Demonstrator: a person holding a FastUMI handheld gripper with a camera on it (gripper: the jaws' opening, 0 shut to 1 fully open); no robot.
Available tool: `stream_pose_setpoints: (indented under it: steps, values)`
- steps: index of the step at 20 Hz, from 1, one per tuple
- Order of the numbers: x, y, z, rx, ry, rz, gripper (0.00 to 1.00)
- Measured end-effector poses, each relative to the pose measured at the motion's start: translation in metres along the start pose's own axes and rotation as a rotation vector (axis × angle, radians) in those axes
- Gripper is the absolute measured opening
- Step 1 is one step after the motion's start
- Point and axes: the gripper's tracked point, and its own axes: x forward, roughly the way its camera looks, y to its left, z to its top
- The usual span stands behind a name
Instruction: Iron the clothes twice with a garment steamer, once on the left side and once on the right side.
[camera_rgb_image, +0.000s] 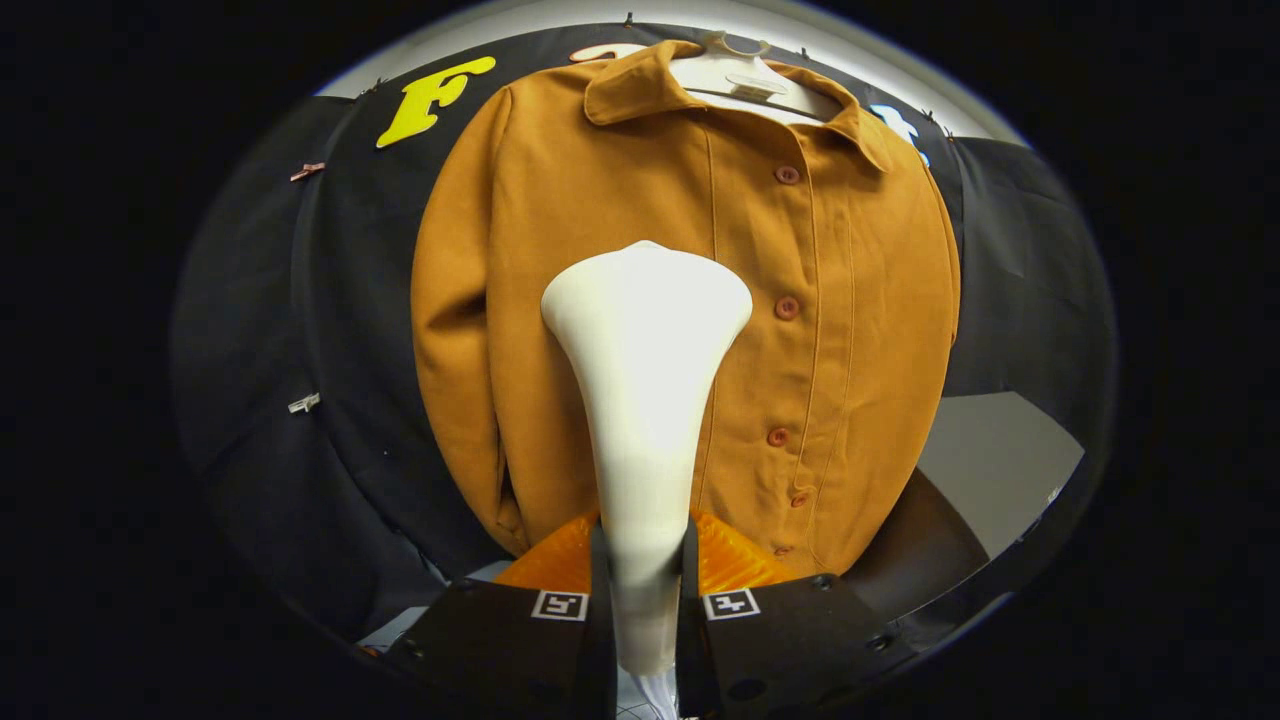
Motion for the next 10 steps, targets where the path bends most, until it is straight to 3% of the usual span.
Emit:
stream_pose_setpoints:
  steps: [10]
  values:
    - [0.016, 0.000, -0.062, -0.027, 0.019, 0.016, 0.27]
